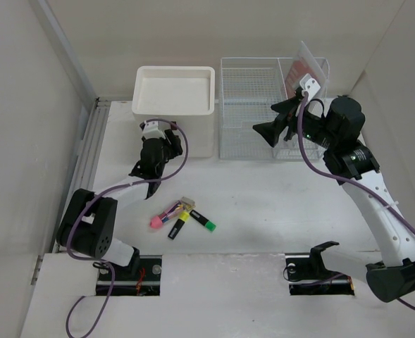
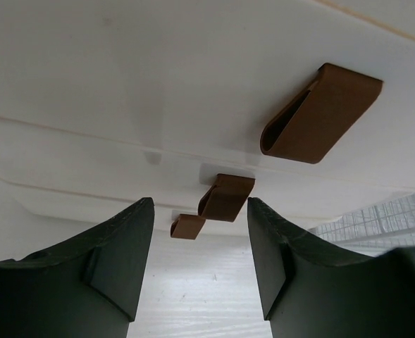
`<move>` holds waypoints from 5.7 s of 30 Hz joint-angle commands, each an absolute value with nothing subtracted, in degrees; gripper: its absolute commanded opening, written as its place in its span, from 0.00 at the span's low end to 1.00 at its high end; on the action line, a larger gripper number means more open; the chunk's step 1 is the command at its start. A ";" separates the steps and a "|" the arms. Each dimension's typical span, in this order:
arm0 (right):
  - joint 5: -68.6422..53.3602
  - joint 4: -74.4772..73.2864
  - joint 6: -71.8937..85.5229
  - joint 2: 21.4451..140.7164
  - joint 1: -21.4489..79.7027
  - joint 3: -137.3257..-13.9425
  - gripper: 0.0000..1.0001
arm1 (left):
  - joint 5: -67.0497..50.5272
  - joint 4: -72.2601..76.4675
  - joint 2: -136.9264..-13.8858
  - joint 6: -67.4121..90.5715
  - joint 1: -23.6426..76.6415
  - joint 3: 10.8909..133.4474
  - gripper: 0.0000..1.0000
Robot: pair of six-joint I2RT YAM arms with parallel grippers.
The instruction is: Organize the desk
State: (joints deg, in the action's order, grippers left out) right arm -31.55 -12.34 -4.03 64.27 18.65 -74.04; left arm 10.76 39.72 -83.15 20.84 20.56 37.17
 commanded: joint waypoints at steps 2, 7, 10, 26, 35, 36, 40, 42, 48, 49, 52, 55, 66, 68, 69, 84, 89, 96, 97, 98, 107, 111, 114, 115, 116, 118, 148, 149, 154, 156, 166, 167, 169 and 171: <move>-32.78 -9.32 -3.78 64.07 18.46 -73.92 0.92 | 10.20 43.94 -83.85 20.83 20.83 39.90 0.52; -32.78 -9.32 -4.31 64.07 18.46 -73.92 0.92 | 10.20 43.95 -84.37 20.83 21.36 40.95 0.51; -32.78 -9.32 -4.31 64.07 18.46 -73.92 0.92 | 10.20 43.95 -84.98 20.83 21.36 41.48 0.50; -33.31 -9.32 -4.31 64.07 18.46 -73.92 0.92 | 9.67 43.95 -87.19 21.36 21.88 42.54 0.30; -33.31 -9.32 -4.31 64.07 18.46 -73.92 0.92 | 9.67 43.95 -86.57 21.36 21.88 41.40 0.04; -33.31 -9.32 -4.31 64.07 18.46 -73.92 0.92 | 9.67 43.95 -85.96 21.36 21.88 41.40 0.01; -33.31 -9.32 -4.31 64.07 18.46 -73.92 0.92 | 10.20 43.24 -84.90 21.36 21.88 40.87 0.00; -33.31 -9.32 -4.31 64.07 18.46 -73.92 0.92 | 10.20 42.72 -84.38 21.36 21.88 39.82 0.00; -33.31 -9.32 -4.31 64.07 18.46 -73.92 0.92 | 10.72 42.19 -81.83 21.36 21.88 37.71 0.00; -33.31 -9.32 -4.31 64.07 18.46 -73.92 0.92 | 10.72 42.19 -81.13 21.36 21.88 36.92 0.00; -33.84 -9.32 -4.31 64.07 18.46 -73.92 0.92 | 10.72 42.19 -79.81 21.36 22.41 36.12 0.00; -33.84 -9.32 -4.31 64.07 18.46 -73.92 0.92 | 10.72 42.19 -78.41 21.36 22.41 34.63 0.00; -33.84 -9.32 -4.31 64.07 18.46 -73.92 0.92 | 11.78 42.19 -72.43 23.82 23.46 27.70 0.00; -33.84 -9.32 -3.78 64.07 18.46 -73.92 0.92 | 12.30 42.19 -71.02 24.43 23.47 26.29 0.00; -33.84 -9.32 -3.78 64.07 18.46 -73.92 0.92 | 12.30 42.19 -70.49 24.43 23.47 26.28 0.00; -34.37 -9.32 -3.78 64.07 18.46 -73.92 0.92 | 12.30 42.19 -67.24 25.58 23.99 22.24 0.41; -34.37 -9.32 -3.78 64.07 18.46 -73.92 0.92 | 12.83 40.87 -63.20 26.19 24.52 21.18 0.74; -39.18 -9.32 -6.58 64.59 18.46 -72.78 0.92 | 11.43 32.63 -47.57 31.72 28.30 20.73 0.85; -40.94 -9.32 -7.64 64.60 18.46 -72.77 0.92 | 10.73 28.00 -45.72 32.51 29.00 21.61 0.88; -43.05 -9.84 -11.30 65.21 18.46 -72.16 0.92 | 10.20 25.43 -42.40 33.39 29.00 23.88 0.90; -50.22 -27.41 -45.33 77.07 34.32 -72.86 0.85 | 13.59 -2.08 -35.07 21.13 29.00 47.97 1.00; -42.47 -28.03 -51.41 83.48 45.57 -73.38 0.85 | 23.45 -4.56 -35.07 13.82 29.00 51.33 1.00; -37.54 -28.04 -53.61 88.58 51.58 -75.15 0.85 | 27.77 -2.73 -31.91 11.08 29.00 47.02 1.00; -36.57 -28.04 -53.61 89.81 52.46 -76.02 0.85 | 28.38 -2.20 -30.86 10.55 29.00 44.85 1.00; -35.95 -27.34 -54.31 92.17 53.17 -76.63 0.85 | 29.00 -2.20 -28.76 10.55 29.00 44.82 1.00; -34.46 -26.72 -54.84 94.99 54.48 -78.30 0.85 | 31.72 -2.20 -26.73 9.76 29.00 44.82 1.00; -33.66 -25.58 -48.34 120.58 58.18 -93.78 0.76 | 32.26 0.35 -10.37 10.28 29.00 40.87 1.00; -33.66 -25.58 -47.73 120.59 58.18 -93.78 0.76 | 32.26 0.35 -10.37 10.28 29.00 40.87 1.00; -33.66 -23.47 -46.41 121.11 58.18 -93.25 0.71 | 31.73 0.35 -10.37 10.28 29.00 40.87 1.00; -33.14 -22.68 -45.70 121.11 58.18 -93.25 0.70 | 31.73 0.35 -10.37 10.28 29.00 40.87 1.00; -31.47 -21.53 -43.51 123.40 58.18 -93.78 0.67 | 31.73 0.88 -9.85 10.28 29.00 40.34 1.00; -31.46 -21.53 -42.98 123.92 58.18 -93.78 0.67 | 31.73 0.88 -9.84 10.28 29.00 40.34 1.00; -31.46 -21.53 -42.98 123.93 58.18 -93.78 0.67 | 31.73 0.88 -9.84 10.28 29.00 40.34 1.00; -30.85 -21.01 -42.98 123.93 58.18 -93.78 0.67 | 31.73 0.88 -9.84 10.28 29.00 40.34 1.00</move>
